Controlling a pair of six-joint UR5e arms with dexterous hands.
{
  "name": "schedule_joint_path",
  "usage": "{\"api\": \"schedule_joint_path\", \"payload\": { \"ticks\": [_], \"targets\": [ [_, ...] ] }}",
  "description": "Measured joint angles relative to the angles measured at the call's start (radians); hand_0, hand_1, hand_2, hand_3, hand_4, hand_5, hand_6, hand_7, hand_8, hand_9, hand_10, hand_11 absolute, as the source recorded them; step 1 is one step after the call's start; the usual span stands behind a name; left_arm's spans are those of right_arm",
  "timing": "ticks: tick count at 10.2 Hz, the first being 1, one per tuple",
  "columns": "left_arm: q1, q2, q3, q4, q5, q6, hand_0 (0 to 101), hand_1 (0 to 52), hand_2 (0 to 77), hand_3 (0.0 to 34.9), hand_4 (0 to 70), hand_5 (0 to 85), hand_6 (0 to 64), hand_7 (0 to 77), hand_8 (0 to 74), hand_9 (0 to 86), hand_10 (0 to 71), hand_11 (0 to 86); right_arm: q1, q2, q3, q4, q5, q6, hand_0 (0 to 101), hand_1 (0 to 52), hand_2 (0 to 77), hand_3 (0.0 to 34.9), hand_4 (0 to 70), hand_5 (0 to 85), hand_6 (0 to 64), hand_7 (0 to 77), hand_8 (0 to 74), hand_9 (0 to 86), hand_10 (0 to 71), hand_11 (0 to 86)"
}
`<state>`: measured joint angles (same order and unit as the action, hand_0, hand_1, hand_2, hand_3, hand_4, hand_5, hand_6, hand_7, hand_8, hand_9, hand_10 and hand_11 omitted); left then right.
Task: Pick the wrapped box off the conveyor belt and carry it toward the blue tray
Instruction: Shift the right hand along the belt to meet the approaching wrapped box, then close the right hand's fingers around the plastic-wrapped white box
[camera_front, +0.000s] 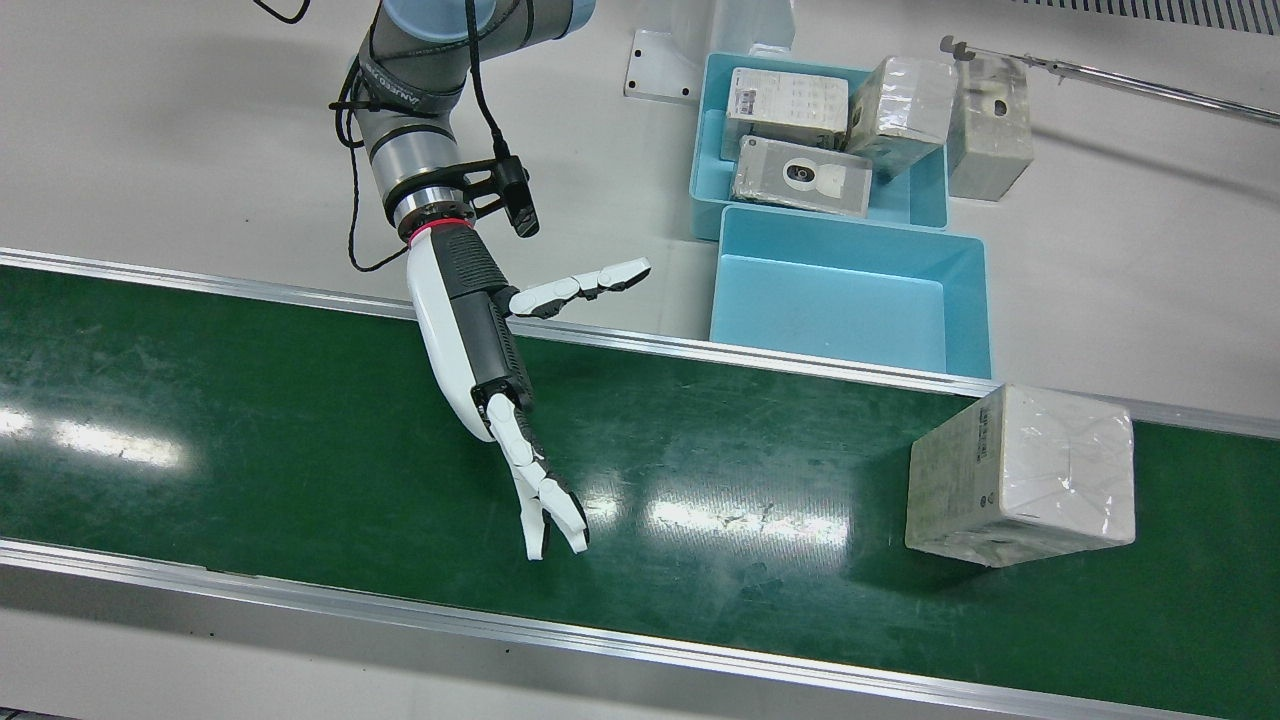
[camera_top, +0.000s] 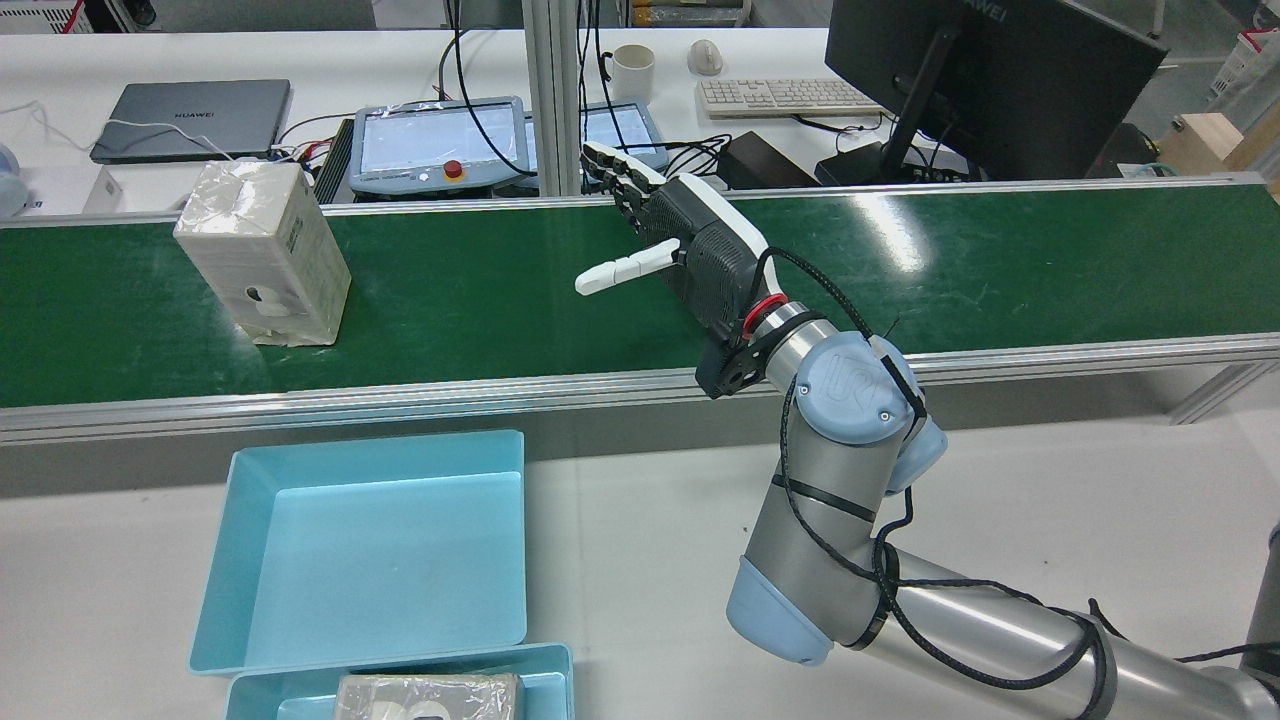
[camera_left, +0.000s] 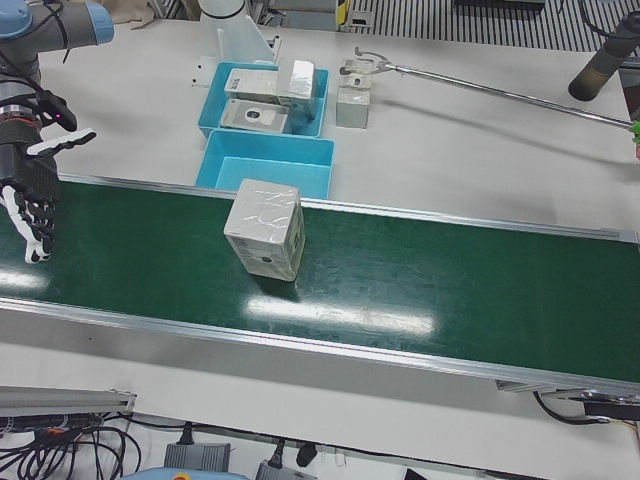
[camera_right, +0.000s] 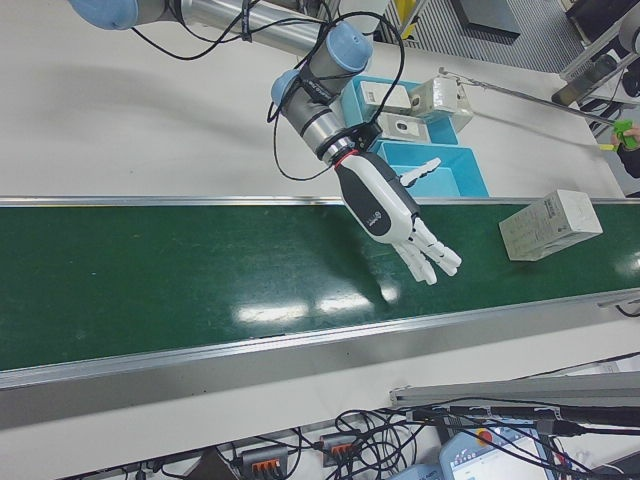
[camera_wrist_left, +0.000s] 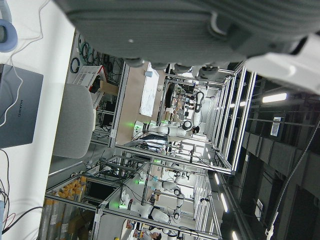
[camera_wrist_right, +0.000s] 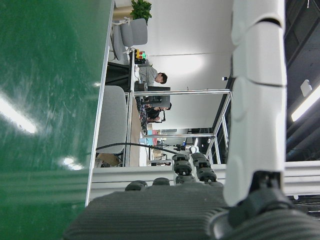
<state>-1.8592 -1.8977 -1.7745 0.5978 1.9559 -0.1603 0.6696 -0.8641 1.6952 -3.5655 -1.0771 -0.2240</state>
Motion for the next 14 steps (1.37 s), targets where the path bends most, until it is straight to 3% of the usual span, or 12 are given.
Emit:
{"api": "schedule_joint_path", "payload": {
  "ticks": [10,14],
  "targets": [
    [0.000,0.000,0.000,0.000,0.000,0.000,0,0.0,1.1,0.0,0.0,1.1,0.5,0.5,0.5,0.5,0.5,0.5,0.016,-0.025,-0.023,0.009,-0.001,0.025,48,15.3,7.1,0.0,2.7,10.9,0.0,1.6,0.0,1.1,0.0,1.1],
    [0.000,0.000,0.000,0.000,0.000,0.000,0,0.0,1.1,0.0,0.0,1.1,0.5,0.5,0.5,0.5,0.5,0.5,0.016,-0.025,-0.025,0.064,-0.007,0.023,47,14.2,6.5,0.0,3.3,9.8,0.0,0.5,0.0,1.1,0.0,1.1]
  ]
}}
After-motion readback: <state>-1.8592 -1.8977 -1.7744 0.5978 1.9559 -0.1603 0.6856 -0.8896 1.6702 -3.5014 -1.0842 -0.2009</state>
